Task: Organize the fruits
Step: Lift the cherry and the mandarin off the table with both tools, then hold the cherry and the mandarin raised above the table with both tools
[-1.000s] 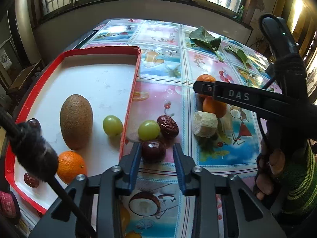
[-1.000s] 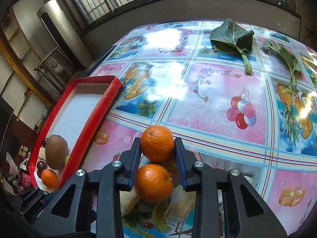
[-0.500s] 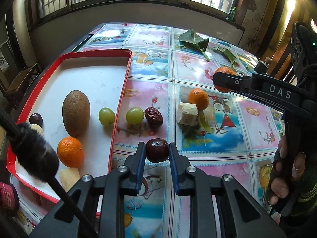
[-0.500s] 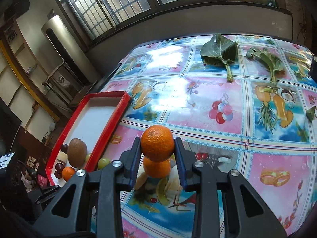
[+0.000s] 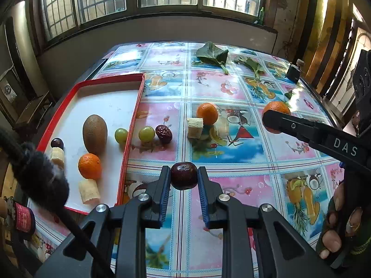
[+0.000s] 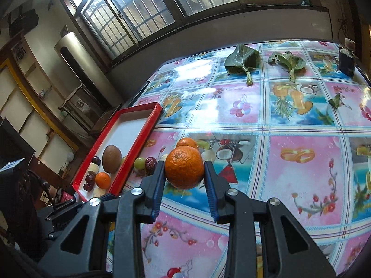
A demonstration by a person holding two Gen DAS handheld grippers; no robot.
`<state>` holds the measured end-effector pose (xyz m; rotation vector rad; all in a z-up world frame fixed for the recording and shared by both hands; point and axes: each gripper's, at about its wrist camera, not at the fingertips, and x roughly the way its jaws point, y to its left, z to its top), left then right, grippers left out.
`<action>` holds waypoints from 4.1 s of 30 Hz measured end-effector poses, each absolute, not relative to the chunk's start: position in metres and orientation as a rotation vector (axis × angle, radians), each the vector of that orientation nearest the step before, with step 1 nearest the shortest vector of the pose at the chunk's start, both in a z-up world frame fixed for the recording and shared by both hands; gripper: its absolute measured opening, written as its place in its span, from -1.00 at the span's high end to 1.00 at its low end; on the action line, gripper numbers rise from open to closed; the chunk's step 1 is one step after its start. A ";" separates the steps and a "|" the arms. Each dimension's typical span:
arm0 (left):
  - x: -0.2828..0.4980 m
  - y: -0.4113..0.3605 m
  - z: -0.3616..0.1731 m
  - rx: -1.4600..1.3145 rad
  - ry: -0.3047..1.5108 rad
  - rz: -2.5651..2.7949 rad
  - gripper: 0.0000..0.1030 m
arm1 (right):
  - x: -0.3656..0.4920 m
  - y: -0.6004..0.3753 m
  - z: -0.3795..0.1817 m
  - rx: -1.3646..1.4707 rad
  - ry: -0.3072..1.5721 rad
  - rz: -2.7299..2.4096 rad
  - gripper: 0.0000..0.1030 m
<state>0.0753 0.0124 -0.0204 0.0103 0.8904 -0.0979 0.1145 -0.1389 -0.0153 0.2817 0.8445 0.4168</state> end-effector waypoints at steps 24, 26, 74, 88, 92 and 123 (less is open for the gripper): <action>0.059 0.021 -0.007 0.001 0.851 -0.091 0.57 | 0.093 -0.131 -0.010 0.270 0.843 0.428 0.32; 0.059 0.021 -0.006 0.000 0.849 -0.090 0.56 | 0.093 -0.130 -0.010 0.272 0.843 0.428 0.32; 0.055 -0.062 -0.009 0.066 0.893 -0.261 0.56 | 0.017 -0.242 -0.010 0.369 0.786 0.231 0.33; 0.050 -0.060 -0.003 0.041 0.892 -0.245 0.56 | 0.006 -0.255 -0.006 0.407 0.781 0.251 0.33; 0.049 -0.052 -0.001 0.033 0.886 -0.236 0.56 | 0.008 -0.245 -0.003 0.395 0.783 0.266 0.33; 0.047 -0.044 0.007 0.005 0.873 -0.242 0.56 | 0.008 -0.227 0.003 0.390 0.780 0.333 0.33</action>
